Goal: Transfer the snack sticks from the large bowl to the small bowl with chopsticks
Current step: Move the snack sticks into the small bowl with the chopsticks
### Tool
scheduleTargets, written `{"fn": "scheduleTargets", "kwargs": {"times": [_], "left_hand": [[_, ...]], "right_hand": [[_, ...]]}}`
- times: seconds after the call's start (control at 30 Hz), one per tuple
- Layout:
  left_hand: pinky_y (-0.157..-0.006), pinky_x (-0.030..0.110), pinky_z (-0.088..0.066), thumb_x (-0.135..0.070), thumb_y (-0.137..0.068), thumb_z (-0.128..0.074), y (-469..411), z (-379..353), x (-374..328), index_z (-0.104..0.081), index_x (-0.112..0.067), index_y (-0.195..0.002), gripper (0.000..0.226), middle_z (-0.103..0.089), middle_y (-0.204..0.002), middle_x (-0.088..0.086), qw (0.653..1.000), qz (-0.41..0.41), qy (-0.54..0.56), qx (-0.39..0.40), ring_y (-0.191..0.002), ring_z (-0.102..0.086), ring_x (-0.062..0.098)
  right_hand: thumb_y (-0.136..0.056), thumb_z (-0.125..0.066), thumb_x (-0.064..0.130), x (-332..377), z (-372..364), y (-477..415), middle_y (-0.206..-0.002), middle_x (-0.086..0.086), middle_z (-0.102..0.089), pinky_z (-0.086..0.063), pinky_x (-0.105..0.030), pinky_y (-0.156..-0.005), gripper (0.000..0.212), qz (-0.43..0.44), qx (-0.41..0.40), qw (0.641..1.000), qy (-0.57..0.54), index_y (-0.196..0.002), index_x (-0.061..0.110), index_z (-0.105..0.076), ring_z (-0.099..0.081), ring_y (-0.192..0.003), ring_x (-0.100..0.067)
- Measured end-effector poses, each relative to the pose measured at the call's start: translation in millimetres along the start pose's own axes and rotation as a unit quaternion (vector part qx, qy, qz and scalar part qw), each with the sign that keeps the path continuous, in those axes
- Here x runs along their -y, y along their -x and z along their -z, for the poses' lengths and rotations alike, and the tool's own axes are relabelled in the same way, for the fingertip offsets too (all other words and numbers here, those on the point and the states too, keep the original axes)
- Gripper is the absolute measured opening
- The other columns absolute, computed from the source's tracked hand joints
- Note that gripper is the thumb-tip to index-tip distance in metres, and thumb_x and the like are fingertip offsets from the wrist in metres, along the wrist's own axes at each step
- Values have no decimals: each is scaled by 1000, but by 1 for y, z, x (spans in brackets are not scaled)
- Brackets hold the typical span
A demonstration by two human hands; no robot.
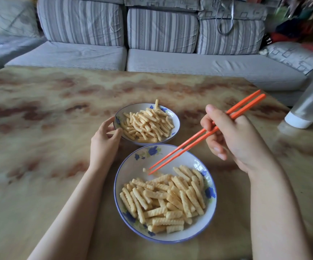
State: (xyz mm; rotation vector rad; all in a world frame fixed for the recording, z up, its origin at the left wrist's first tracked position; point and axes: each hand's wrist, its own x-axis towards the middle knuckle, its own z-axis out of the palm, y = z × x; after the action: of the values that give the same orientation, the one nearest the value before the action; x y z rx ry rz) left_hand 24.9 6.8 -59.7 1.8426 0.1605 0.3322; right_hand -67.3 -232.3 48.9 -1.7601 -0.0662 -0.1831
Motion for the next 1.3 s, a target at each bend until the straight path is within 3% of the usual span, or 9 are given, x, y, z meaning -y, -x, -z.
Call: {"fn": "scheduleTargets", "kwargs": {"times": [0.1,0.2,0.43,0.63,0.83,0.97,1.07,1.17,1.3], "left_hand": [[-76,17,-51,-18,-89,-57,0,0,0,-58,-28,-129,42,-68,-101,-4,1000,0,0,-2,-65,-63,2],[-58,3,-43,-18,-89,-57,-1,0,0,-57,-27,-130,42,-68,-104,-5,1000,-1,-10,-1,-64,-62,-1],[-80,30,-52,-20,-89,-57,-1,1,0,-56,-28,-131,43,-68,-106,-3,1000,-1,-17,0,-77,-68,16],[-85,33,-53,-22,-88,-58,-2,0,1,-57,-29,-131,43,-69,-106,-2,1000,-2,-17,1,-87,-68,18],[-70,20,-47,-19,-90,-57,0,0,-1,-56,-27,-131,43,-68,-105,-4,1000,-4,-17,0,-73,-65,10],[-71,20,-50,-18,-90,-56,0,0,-2,-57,-26,-131,42,-68,-105,-4,1000,-7,-11,0,-70,-65,10],[-75,24,-51,-19,-90,-57,0,1,0,-57,-27,-132,42,-68,-105,-4,1000,-9,-11,-1,-72,-65,8],[-65,14,-46,-18,-90,-57,-2,0,1,-57,-27,-131,42,-68,-107,-3,1000,-9,-7,1,-75,-65,10],[-52,3,-42,-18,-90,-57,-3,0,3,-57,-25,-132,42,-68,-106,-2,1000,-11,-10,5,-78,-66,16]], "right_hand": [[-101,-41,30,1,-2,-3,-44,-7,-38,-23,-20,-35,46,26,-51,997,-54,-58,17,-51,-29,-30,-17],[-101,-43,25,2,-6,-9,-52,-6,-43,-23,-21,-36,53,56,-135,980,-136,-50,22,-54,-32,-30,-15],[-103,-39,22,-11,-31,-24,-40,6,-46,-25,-21,-34,41,65,-244,952,-173,-64,13,-45,-35,-30,-13],[-103,-39,27,-33,-50,-35,-38,-1,-45,-32,-19,-34,41,40,-206,969,-128,-68,11,-50,-41,-31,-15],[-104,-38,26,-28,-47,-32,-40,-6,-46,-30,-17,-34,38,57,-196,972,-114,-72,8,-50,-42,-30,-16],[-103,-39,28,-18,-32,-27,-36,-2,-44,-27,-20,-35,40,60,-192,972,-118,-68,12,-50,-38,-29,-18],[-102,-39,28,-8,-15,-18,-35,-1,-41,-24,-19,-36,41,53,-128,984,-109,-65,13,-49,-33,-29,-18],[-102,-39,29,1,1,-8,-35,-2,-36,-23,-18,-34,42,29,-39,997,-67,-66,11,-49,-28,-28,-17],[-99,-42,31,8,19,3,-41,-11,-30,-21,-15,-33,43,12,2,999,-37,-61,15,-53,-22,-29,-16]]}}
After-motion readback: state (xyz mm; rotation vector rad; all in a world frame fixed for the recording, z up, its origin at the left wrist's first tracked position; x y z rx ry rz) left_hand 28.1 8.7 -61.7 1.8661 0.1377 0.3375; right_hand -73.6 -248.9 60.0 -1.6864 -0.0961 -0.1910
